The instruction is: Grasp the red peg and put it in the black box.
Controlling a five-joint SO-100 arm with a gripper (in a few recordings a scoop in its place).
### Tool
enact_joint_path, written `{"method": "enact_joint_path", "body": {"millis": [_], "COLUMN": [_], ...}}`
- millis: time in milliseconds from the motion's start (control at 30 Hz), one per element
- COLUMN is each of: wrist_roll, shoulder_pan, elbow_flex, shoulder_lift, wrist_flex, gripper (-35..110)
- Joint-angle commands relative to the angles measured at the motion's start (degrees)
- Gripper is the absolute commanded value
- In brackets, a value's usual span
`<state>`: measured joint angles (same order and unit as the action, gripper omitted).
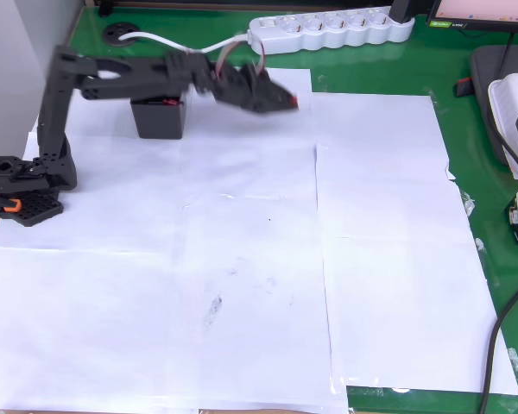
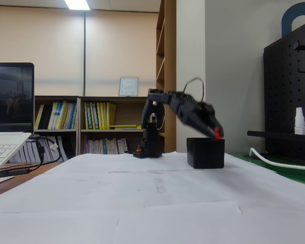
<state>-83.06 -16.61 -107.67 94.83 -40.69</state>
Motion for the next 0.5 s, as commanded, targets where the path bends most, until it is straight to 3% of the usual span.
{"method": "enact_joint_path", "body": {"millis": [0,267,467], "wrist_roll": [2.02,10.2,15.73], "shoulder_pan": [-5.27,-16.26,-19.25], "elbow_flex": [-5.89,-0.26,5.89], "shoulder_lift": [-15.82,-28.65,-29.53], "wrist_flex": [-12.48,-38.76,-48.78], "gripper": [0,0,0]}}
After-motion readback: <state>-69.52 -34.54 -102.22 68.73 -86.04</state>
